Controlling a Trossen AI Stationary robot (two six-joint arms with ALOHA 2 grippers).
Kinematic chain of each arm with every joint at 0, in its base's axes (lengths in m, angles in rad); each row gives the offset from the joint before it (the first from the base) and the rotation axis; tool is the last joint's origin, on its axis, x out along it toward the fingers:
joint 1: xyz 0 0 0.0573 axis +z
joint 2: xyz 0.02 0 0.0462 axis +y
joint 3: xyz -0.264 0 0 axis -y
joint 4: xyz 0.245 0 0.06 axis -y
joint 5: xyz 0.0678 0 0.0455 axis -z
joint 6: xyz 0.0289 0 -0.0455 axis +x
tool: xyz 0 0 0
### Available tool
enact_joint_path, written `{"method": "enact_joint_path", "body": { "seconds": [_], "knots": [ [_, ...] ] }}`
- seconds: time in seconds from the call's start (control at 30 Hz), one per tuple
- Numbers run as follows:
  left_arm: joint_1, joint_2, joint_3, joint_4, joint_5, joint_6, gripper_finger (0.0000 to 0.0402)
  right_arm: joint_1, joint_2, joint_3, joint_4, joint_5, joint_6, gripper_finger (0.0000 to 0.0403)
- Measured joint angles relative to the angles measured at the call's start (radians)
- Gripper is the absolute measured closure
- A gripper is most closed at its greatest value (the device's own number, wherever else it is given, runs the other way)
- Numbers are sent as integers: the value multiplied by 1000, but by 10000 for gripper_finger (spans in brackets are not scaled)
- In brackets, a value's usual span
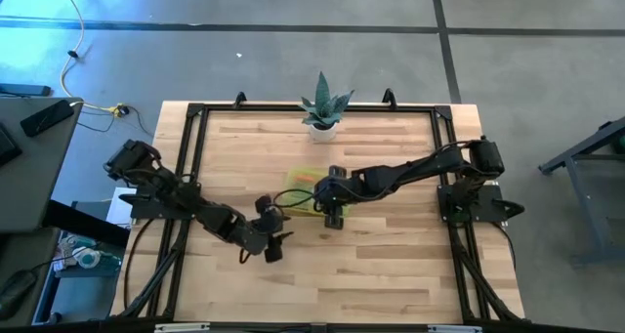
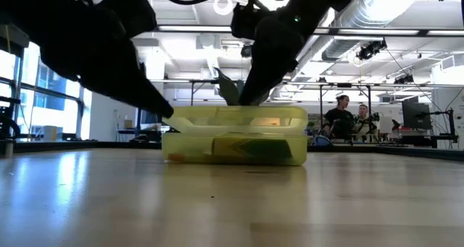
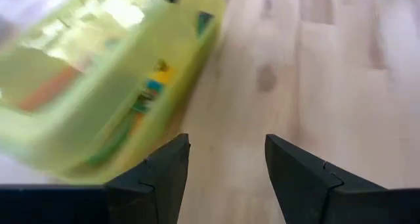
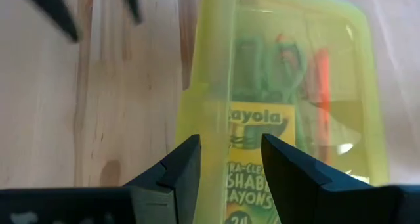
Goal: Pack school essentials
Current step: Close the yellow supply box
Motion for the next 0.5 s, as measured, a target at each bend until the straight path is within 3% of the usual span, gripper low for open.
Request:
{"method": "enact_joint_path", "body": {
  "seconds": [0.23, 0.5],
  "knots": [
    [40, -23, -1, 2, -154, 167, 213, 5, 0, 0, -26, -18, 24, 251],
    [152, -22, -1, 36, -153, 281, 213, 5, 0, 0, -59, -17, 48, 251]
  ]
}}
